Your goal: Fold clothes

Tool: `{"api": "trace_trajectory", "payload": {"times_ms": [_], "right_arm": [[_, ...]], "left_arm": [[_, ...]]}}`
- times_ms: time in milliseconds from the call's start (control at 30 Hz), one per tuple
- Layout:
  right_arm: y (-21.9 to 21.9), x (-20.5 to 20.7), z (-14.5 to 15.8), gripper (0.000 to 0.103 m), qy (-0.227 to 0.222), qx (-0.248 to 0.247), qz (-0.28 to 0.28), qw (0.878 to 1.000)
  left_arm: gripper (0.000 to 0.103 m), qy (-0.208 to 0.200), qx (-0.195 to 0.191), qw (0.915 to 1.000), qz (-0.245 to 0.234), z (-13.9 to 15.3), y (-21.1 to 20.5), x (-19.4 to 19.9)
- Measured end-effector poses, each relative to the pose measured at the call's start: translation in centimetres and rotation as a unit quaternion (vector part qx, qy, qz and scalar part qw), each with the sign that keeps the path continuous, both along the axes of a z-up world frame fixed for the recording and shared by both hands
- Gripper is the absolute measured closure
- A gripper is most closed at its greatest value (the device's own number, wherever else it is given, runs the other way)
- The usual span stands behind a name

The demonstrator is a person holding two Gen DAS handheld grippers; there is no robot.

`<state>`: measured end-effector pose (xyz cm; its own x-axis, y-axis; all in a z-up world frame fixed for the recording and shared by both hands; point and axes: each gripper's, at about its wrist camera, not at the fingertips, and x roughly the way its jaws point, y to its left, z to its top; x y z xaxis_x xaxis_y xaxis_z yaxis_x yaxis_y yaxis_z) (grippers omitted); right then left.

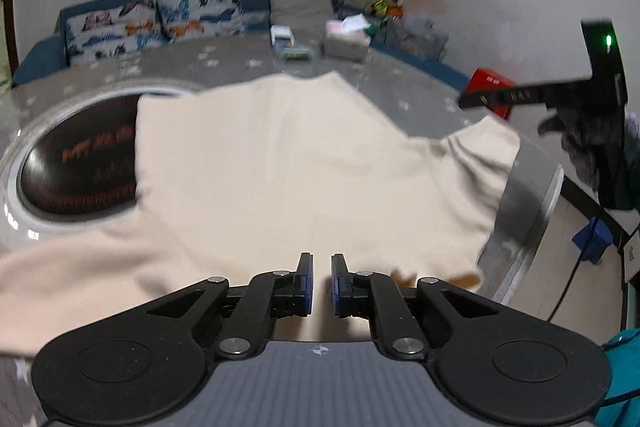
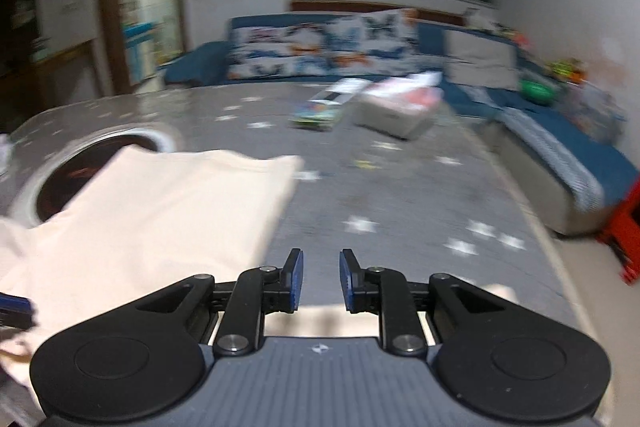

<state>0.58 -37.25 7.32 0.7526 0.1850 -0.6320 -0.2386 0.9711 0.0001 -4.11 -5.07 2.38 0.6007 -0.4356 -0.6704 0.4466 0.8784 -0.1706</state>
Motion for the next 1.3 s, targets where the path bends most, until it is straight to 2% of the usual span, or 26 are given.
{"api": "trace_trajectory", "payload": {"times_ms": [133,267,333,400,433,467,500,567,700,733,800,933,967,1000,1067,1133,1233,1300], "right_arm": [[3.9,0.9,-0.9,0.084,0.016,-0.006,0.069,0.997],[6.5,1.5,-2.1,0.084,0.035,-0.016,0.11,0.993],[6.9,1.5,-2.4,0.084,0.041,-0.021,0.117,0.992],[7.3,1.4,-2.7,0.084,0.047,-0.026,0.125,0.991],[7.5,1.4,-2.9,0.084,0.05,-0.029,0.128,0.99],[7.7,1.3,-3.1,0.084,0.052,-0.031,0.132,0.989],[7.9,1.3,-3.2,0.084,0.055,-0.034,0.136,0.989],[8.3,1.2,-3.4,0.084,0.06,-0.038,0.145,0.987],[9.8,-0.1,-2.5,0.08,0.057,-0.036,0.187,0.98],[10.2,-0.5,-2.3,0.08,0.058,-0.034,0.2,0.977],[11.2,-1.3,-2.0,0.079,0.058,-0.032,0.226,0.972],[13.4,-2.7,-1.5,0.077,0.057,-0.032,0.267,0.962],[14.0,-3.0,-1.4,0.077,0.056,-0.033,0.276,0.959],[14.5,-3.1,-1.4,0.076,0.057,-0.033,0.286,0.956],[15.5,-3.5,-1.4,0.076,0.059,-0.034,0.303,0.951],[16.4,-3.8,-1.5,0.076,0.062,-0.035,0.318,0.945],[17.6,-4.2,-2.1,0.076,0.072,-0.038,0.338,0.938],[18.3,-4.5,-2.7,0.076,0.084,-0.041,0.353,0.931]], "left_arm": [[0.079,0.004,-0.017,0.9995,0.026,-0.1,1.4,-0.8],[0.078,0.002,-0.03,0.997,0.072,0.4,3.8,-1.6],[0.076,-0.011,-0.034,0.9943,0.1,1.1,5.2,-2.1],[0.068,-0.029,-0.024,0.9876,0.152,1.7,7.3,-2.4],[0.064,-0.039,-0.018,0.9828,0.18,2.0,8.3,-2.6],[0.054,-0.048,-0.006,0.975,0.217,2.3,9.6,-2.6],[0.05,-0.056,0.007,0.9651,0.256,2.5,10.8,-2.6],[0.047,-0.063,0.03,0.9424,0.327,2.7,13.4,-2.3],[0.035,-0.06,0.066,0.9029,0.421,2.1,17.3,-1.5],[0.035,-0.056,0.073,0.8956,0.435,1.9,17.9,-1.2],[0.035,-0.046,0.071,0.8894,0.449,1.3,19.1,-0.9],[0.038,-0.02,0.036,0.8964,0.441,0.4,20.3,-0.6],[0.054,-0.02,0.032,0.8986,0.437,0.2,20.4,-0.5],[0.074,-0.019,0.026,0.9007,0.433,0.2,20.5,-0.4],[0.09,-0.02,0.014,0.9042,0.426,0.3,20.5,-0.4],[0.093,-0.043,0.006,0.9069,0.419,1.2,20.2,-0.7],[0.094,-0.13,-0.014,0.9111,0.391,4.1,19.1,-2.4],[0.094,-0.179,0.005,0.9111,0.371,5.0,18.4,-3.3]]}}
